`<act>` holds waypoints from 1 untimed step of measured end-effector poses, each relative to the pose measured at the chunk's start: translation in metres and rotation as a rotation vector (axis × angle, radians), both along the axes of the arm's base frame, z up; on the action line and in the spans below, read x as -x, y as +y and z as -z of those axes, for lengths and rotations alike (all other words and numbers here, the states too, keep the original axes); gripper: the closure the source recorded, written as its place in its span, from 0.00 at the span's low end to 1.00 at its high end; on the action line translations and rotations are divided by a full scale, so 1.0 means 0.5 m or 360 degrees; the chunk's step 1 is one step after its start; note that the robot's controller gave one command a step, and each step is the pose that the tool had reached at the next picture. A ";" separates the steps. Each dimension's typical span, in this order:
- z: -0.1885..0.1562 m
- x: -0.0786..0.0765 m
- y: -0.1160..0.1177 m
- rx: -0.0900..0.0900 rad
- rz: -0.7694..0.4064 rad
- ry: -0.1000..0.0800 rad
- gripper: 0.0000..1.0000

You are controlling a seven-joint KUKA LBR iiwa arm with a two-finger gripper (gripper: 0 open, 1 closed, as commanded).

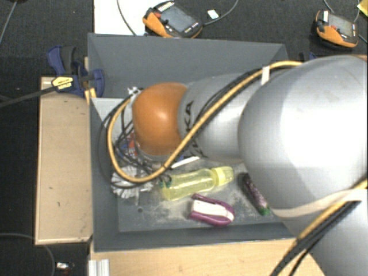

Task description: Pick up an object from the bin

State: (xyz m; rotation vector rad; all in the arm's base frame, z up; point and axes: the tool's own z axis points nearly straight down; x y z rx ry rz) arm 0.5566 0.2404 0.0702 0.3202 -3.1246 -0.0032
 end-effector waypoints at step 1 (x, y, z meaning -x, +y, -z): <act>-0.004 -0.007 0.024 -0.0009 -0.0237 -0.0027 0.00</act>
Offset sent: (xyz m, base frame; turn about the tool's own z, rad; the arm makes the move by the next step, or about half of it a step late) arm 0.0000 0.0002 0.0000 0.0004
